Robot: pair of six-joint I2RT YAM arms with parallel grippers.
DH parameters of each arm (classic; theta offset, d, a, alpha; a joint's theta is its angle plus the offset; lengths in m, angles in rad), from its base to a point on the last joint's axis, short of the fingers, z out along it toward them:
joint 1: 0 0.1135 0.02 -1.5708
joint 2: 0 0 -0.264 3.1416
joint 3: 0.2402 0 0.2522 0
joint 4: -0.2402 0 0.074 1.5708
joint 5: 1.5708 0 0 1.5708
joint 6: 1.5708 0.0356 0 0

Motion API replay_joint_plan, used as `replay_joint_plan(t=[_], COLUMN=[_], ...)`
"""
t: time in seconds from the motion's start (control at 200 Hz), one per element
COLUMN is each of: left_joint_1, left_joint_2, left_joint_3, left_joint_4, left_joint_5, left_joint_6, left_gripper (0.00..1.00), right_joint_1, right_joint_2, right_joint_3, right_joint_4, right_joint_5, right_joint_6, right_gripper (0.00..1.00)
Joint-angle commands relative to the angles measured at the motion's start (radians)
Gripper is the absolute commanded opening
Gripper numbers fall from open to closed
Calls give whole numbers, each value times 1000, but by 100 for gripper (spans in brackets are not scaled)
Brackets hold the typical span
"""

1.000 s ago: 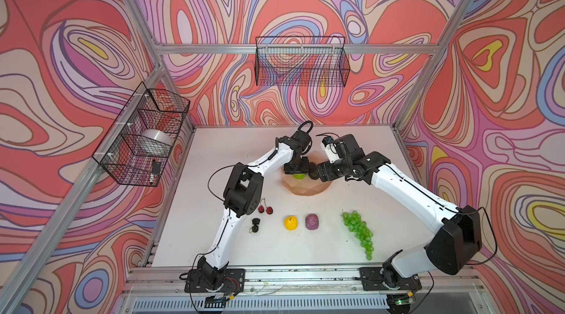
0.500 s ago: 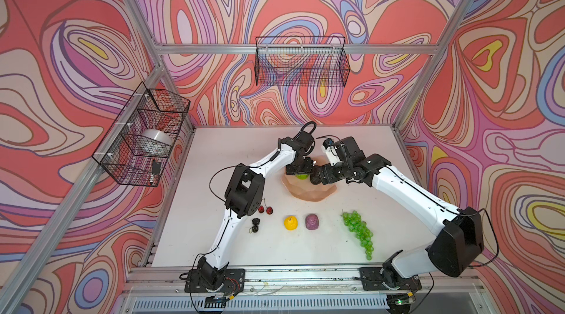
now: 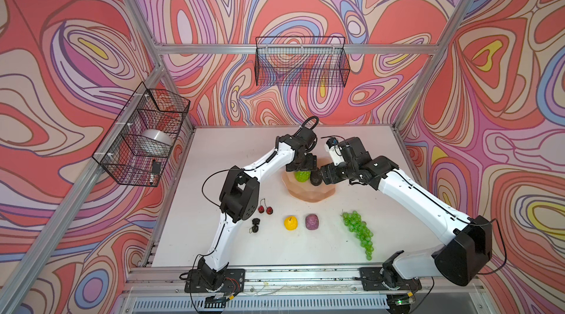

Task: Place and organize the fake fruits in the fruit bowl
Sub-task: 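Lower the green fruit into the bowl beside the dark fruit and open the left gripper, then grasp the purple plum with the right gripper while the left gripper withdraws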

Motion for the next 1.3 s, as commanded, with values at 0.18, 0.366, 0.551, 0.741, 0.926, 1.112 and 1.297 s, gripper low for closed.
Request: replay_joint_plan(t=[0.18, 0.366, 0.551, 0.741, 0.926, 1.112, 1.297], left_joint_1=[-3, -3, -4, -3, -2, -1, -1], left_joint_2=[-162, -325, -522, -694, -713, -750, -760], left_joint_3=[-91, -272, -517, -706, -722, -747, -754], left_joint_4=[-52, -45, 10, 74, 64, 81, 72], left_joint_5=[-9, -16, -21, -42, -15, -26, -20], left_joint_6=[64, 114, 74, 20, 29, 14, 16], left_gripper=[88, 88, 87, 87, 87, 87, 87], right_joint_1=[45, 182, 337, 414, 414, 414, 409], right_joint_2=[-67, -72, -38, 31, 154, 258, 306], right_joint_3=[-57, -139, -241, -269, -253, -196, -175], right_joint_4=[-50, -114, -98, -93, -14, -10, 6], right_joint_5=[3, 65, 62, 63, 51, 57, 72], right_joint_6=[131, 241, 384, 466, 453, 429, 407], right_gripper=[75, 73, 73, 73, 73, 73, 72])
